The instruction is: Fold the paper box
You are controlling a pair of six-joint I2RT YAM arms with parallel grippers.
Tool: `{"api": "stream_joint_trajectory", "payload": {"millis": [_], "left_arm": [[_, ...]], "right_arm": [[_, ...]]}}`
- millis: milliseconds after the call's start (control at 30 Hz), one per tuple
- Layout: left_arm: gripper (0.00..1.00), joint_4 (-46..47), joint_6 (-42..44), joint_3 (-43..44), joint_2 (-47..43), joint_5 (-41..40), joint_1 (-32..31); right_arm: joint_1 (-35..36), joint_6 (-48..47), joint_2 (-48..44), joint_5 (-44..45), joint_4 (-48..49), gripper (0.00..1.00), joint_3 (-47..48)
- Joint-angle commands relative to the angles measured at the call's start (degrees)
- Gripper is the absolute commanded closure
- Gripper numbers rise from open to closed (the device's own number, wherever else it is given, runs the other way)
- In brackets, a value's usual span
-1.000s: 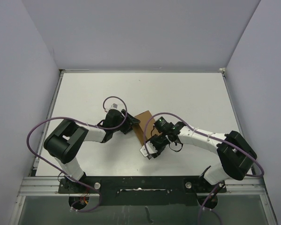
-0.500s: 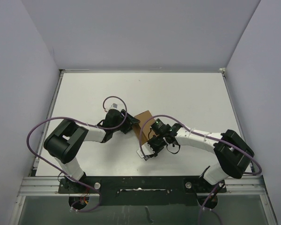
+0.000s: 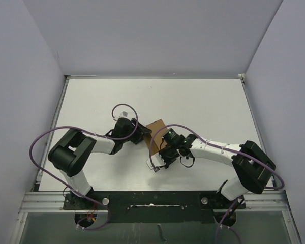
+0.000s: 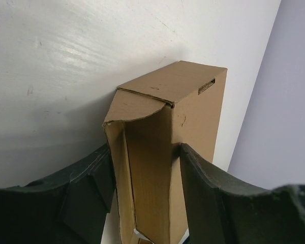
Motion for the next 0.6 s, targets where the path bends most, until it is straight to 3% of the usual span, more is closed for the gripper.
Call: {"api": "stream_joint_trajectory", "payload": {"millis": [0,567], "left_arm": [[0.52,-2.46,1.64,1.55,2.19,1.01,-0.01],[0.52,-4.17,2.23,3.56,3.57,2.28,0.11]], "right_arm": [[0.2,0.98,-1.43,2.61,3.14,0.97,1.54],[0.79,-1.54,-0.19,3.52,-0.7,0.98,6.2]]}}
